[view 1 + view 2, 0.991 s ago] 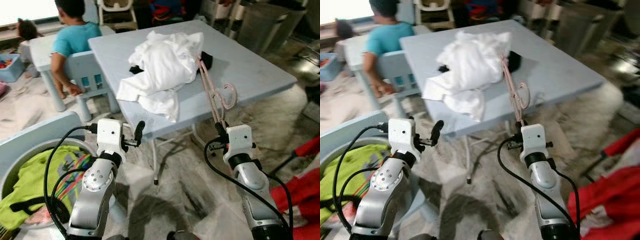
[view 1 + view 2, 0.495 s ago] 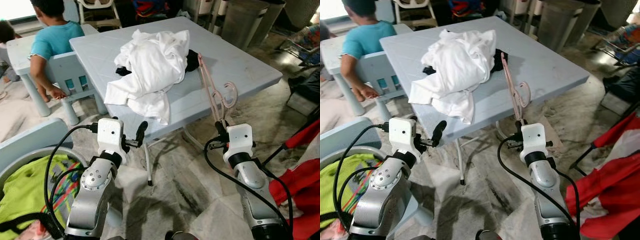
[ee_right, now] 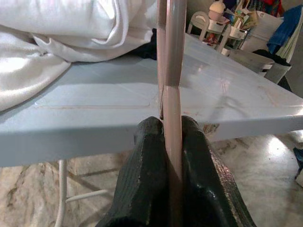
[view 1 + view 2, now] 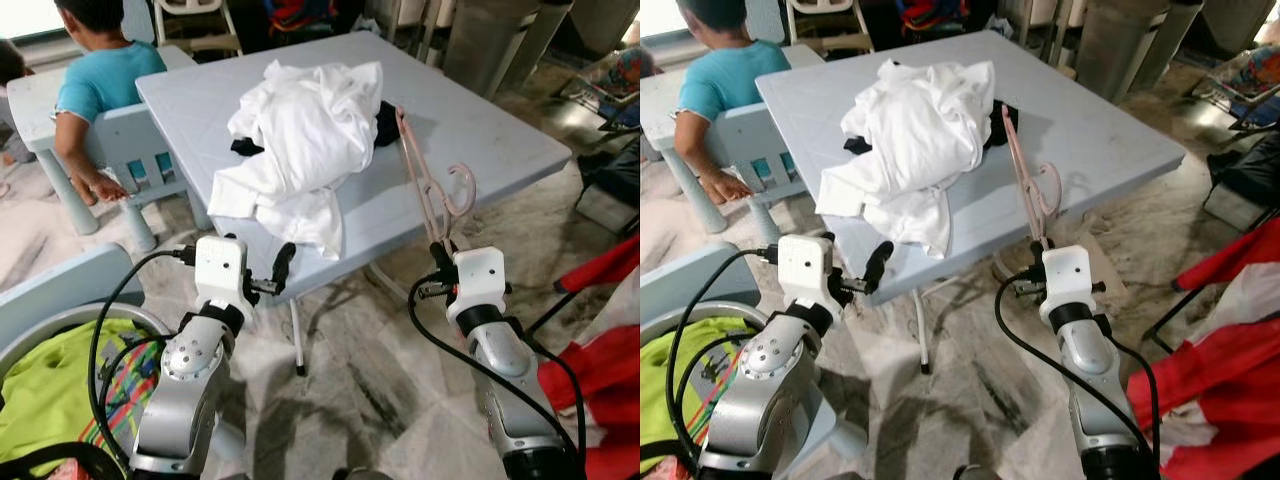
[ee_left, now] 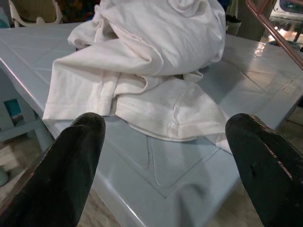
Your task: Hang hanger
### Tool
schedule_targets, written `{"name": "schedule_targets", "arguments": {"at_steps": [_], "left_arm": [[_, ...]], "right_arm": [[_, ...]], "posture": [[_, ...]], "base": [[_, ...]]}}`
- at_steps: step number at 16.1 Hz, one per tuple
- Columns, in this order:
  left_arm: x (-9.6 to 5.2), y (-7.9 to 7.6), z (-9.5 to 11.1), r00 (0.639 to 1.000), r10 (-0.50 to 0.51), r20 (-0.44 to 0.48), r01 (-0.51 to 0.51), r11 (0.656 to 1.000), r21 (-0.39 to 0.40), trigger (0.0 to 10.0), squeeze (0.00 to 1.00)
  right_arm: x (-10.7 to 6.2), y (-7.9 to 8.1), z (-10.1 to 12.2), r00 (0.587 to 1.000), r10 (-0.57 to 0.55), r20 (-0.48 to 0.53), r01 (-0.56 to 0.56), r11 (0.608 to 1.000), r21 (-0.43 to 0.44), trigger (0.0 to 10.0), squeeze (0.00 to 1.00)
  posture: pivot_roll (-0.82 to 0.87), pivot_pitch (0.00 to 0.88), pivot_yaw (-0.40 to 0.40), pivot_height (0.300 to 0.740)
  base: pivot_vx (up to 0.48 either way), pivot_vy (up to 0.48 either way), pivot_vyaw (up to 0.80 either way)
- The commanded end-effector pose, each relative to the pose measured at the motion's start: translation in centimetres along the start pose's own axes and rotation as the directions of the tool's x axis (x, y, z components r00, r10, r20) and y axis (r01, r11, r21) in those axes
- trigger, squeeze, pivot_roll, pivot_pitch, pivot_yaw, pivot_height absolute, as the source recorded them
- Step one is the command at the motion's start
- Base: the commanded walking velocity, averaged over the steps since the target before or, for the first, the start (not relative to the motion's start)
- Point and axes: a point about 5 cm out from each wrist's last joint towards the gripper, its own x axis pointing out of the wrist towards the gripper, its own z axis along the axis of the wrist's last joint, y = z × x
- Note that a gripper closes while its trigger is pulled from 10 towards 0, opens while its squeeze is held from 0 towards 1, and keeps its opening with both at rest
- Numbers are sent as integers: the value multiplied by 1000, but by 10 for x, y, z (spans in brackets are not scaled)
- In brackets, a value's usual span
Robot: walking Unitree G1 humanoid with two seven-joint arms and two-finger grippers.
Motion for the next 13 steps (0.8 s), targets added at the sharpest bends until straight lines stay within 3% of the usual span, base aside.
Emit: {"name": "schedule_targets", "arguments": {"at_steps": [1,5,13], "left_arm": [[0,-2,3,1000,-13,7,13,1000,2,10000,0],[0,-2,3,1000,-21,8,21,1000,1,10000,0],[2,-8,4,1000,-29,5,29,999,-23,10000,0]], "right_arm": [[1,-3,1,1000,-12,3,12,1000,5,10000,0],[1,-3,1,1000,-14,2,14,1000,6,10000,0],[-1,-6,0,1000,-22,-2,22,1000,11,10000,0]], "posture": [[7,0,-12,740],[7,0,-12,740],[1,7,-13,740]], "base": [[0,0,-800],[0,0,-800],[-354,0,0]]}}
